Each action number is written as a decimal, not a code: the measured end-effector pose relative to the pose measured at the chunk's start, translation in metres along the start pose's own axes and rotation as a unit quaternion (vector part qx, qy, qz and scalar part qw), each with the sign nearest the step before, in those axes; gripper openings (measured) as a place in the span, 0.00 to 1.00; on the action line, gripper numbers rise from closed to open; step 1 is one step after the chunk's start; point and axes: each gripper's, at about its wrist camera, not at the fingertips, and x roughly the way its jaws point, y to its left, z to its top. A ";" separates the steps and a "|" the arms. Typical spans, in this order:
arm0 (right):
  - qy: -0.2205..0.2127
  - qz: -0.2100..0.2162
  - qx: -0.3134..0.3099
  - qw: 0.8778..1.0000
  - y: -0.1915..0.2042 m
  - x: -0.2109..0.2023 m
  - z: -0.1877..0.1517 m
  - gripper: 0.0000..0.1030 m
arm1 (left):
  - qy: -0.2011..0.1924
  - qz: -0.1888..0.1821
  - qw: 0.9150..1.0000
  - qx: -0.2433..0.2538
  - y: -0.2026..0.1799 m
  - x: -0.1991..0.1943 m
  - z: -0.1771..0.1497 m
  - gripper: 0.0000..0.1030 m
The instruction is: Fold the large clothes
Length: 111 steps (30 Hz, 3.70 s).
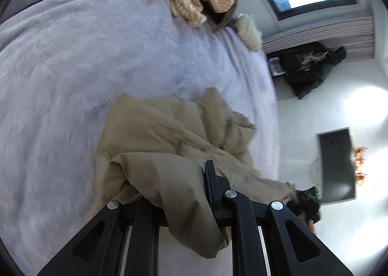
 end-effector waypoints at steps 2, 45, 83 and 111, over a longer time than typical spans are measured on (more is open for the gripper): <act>0.002 -0.013 0.003 1.000 -0.006 0.019 0.011 0.10 | 0.006 0.018 1.000 0.002 0.003 0.022 0.016 0.17; -0.072 -0.314 -0.267 0.908 -0.004 0.068 0.034 0.16 | -0.083 0.221 0.958 0.162 -0.036 0.119 0.030 0.57; -0.088 -0.244 -0.244 0.934 0.015 0.024 -0.033 0.60 | -0.076 0.261 0.955 0.123 -0.016 0.034 -0.047 0.85; -0.026 -0.031 0.028 0.999 -0.125 0.010 -0.100 1.00 | -0.019 0.069 0.995 -0.076 0.083 0.067 -0.131 1.00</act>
